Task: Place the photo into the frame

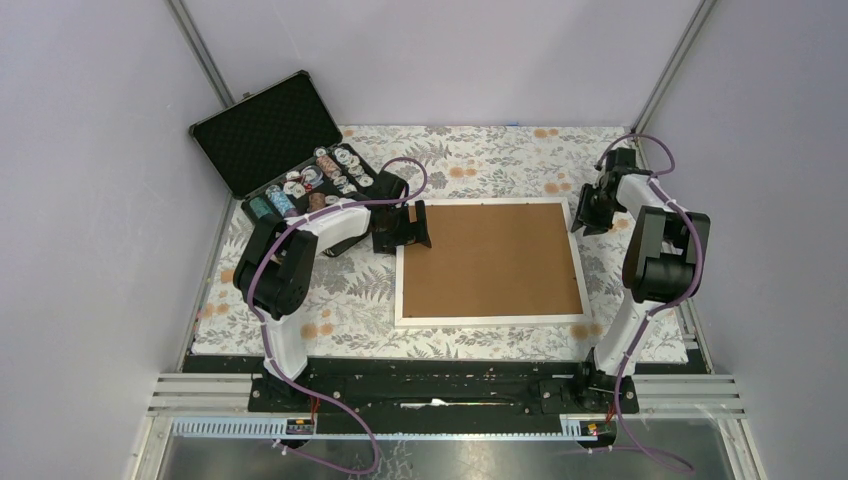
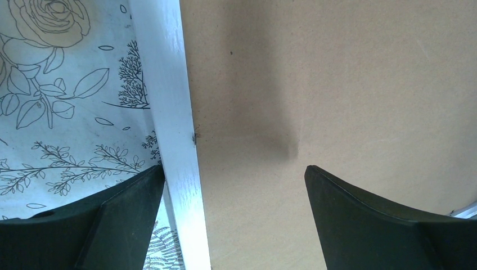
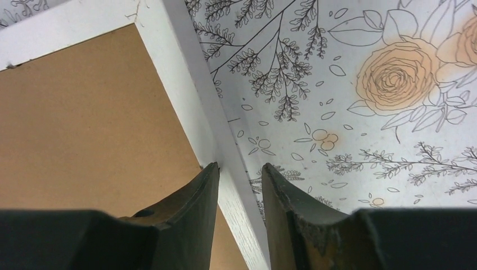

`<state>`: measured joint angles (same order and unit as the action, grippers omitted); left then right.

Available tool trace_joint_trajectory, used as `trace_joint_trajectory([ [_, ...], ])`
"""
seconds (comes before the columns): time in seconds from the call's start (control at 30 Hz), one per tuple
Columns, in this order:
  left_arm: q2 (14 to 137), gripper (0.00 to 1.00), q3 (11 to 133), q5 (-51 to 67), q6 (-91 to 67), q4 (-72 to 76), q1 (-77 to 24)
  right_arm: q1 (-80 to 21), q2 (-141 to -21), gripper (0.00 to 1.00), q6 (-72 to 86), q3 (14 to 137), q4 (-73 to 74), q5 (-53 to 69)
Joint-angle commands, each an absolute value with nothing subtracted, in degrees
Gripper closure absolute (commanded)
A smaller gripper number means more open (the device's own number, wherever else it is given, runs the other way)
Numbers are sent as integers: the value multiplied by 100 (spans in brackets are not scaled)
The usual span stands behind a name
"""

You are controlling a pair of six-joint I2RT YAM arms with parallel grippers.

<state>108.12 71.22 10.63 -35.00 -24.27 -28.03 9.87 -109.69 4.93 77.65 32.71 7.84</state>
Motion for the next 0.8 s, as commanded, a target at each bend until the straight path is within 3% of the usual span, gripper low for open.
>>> trace_joint_trajectory([
  [0.0, 10846, 1, 7225, 1393, -3612, -2284, -2857, 967, -11096, 59, 362, 7965, 3357, 898],
  [0.77, 10885, 1, 7191, 1544, -3688, -2211, -2830, 637, -11403, 56, 224, 7718, 3282, 1067],
])
